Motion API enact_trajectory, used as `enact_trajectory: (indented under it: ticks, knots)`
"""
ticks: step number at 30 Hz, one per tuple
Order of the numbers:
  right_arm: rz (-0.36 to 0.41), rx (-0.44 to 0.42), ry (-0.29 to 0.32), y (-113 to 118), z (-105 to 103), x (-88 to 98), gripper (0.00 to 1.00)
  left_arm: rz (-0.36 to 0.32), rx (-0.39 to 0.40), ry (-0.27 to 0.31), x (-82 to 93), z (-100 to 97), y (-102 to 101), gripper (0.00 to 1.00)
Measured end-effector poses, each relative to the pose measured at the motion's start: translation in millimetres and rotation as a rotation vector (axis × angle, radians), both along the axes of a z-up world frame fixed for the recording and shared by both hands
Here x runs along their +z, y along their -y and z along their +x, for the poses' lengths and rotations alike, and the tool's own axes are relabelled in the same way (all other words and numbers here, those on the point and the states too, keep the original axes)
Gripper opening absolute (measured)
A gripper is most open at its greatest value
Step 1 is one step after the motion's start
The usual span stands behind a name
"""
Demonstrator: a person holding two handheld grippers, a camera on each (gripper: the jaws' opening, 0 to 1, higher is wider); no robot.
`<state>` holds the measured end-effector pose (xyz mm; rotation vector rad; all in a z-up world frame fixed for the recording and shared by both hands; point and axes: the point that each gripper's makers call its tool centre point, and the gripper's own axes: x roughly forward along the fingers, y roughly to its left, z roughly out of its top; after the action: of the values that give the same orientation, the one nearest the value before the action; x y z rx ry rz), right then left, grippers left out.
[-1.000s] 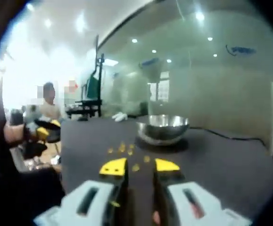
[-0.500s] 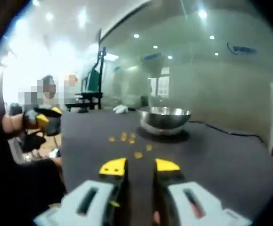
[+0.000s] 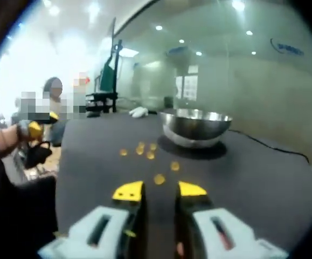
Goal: Pick up the QQ candy scattered on the table and place it into the stainless steel bowl on the table
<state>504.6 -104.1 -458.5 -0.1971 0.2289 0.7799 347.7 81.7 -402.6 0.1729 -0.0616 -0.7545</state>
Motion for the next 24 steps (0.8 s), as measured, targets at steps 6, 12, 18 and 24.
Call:
enact_trajectory:
  ticks: [6,12,18,24]
  knots:
    - [-0.015,0.030,-0.024,-17,12,-7.3,0.24,-0.001,0.013,-0.002,-0.8,-0.2,-5,0.32]
    - [-0.014,0.040,-0.050,-26,22,-13.0,0.24,0.000,0.023,-0.011,-3.9,-1.6,-9,0.32]
    - [0.013,0.049,-0.079,-33,23,-15.0,0.24,0.007,0.024,-0.019,-7.4,-2.6,-9,0.32]
    - [-0.027,0.066,-0.062,-33,20,-19.4,0.20,0.008,0.020,-0.020,-7.9,-3.1,-7,0.31]
